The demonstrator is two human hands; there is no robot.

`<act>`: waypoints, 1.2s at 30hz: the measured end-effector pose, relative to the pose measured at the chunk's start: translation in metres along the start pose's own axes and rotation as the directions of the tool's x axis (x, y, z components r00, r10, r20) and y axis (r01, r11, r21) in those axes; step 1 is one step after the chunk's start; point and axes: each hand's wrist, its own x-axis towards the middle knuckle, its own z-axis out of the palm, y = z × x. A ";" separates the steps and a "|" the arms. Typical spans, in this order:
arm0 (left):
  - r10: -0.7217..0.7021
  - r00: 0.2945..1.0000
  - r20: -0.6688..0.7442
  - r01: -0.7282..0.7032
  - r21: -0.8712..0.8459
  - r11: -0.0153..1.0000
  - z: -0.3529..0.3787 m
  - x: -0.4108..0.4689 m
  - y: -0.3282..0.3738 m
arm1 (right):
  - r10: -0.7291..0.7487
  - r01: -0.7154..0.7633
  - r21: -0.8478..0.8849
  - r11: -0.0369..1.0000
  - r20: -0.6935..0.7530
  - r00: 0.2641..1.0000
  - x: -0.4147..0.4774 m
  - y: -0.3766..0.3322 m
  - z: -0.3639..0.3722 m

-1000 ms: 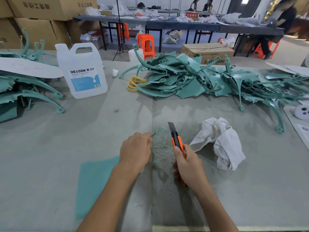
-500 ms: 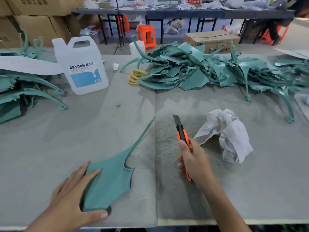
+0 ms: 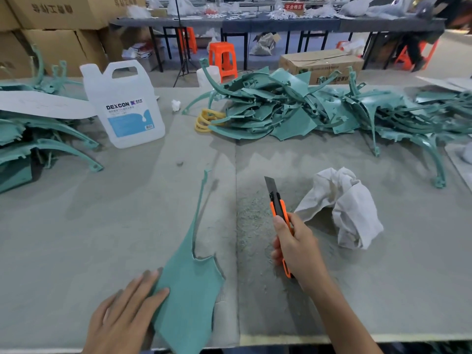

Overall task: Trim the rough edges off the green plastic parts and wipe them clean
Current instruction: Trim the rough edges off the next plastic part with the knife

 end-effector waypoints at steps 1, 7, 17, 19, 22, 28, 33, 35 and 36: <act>-0.026 1.000 -0.010 0.026 -0.017 1.000 0.002 0.000 0.005 | -0.002 0.002 -0.005 1.000 0.003 1.000 0.000 -0.001 0.000; -0.028 0.991 -0.132 0.039 0.078 0.996 0.019 0.009 0.037 | -0.007 0.007 -0.002 1.000 0.026 1.000 -0.002 -0.005 -0.001; 0.191 0.974 0.123 -0.162 -0.217 0.963 -0.016 0.016 0.019 | -0.163 0.236 -0.270 0.933 0.266 0.950 -0.003 -0.027 -0.025; 0.220 0.975 -0.021 -0.217 -0.274 0.937 -0.008 0.018 0.009 | -0.185 0.303 -0.368 0.879 0.323 0.928 -0.003 -0.033 -0.031; 0.203 0.971 -0.130 -0.233 -0.302 0.924 -0.007 0.028 0.013 | -0.174 0.427 -0.478 0.768 0.485 0.857 -0.001 -0.044 -0.038; 0.121 0.943 -0.309 -0.225 -0.327 0.918 -0.020 0.051 0.024 | -0.053 0.542 -0.608 0.581 0.636 0.770 0.006 -0.055 -0.037; 0.083 0.954 -0.288 -0.191 -0.369 0.910 -0.023 0.059 0.024 | 0.021 0.549 -0.621 0.559 0.672 0.740 0.011 -0.053 -0.033; 0.095 0.953 -0.288 -0.198 -0.353 0.915 -0.024 0.060 0.023 | 0.016 0.556 -0.616 0.558 0.678 0.735 0.014 -0.052 -0.032; 0.102 0.949 -0.298 -0.206 -0.342 0.917 -0.025 0.061 0.023 | 0.013 0.561 -0.616 0.553 0.680 0.733 0.015 -0.052 -0.032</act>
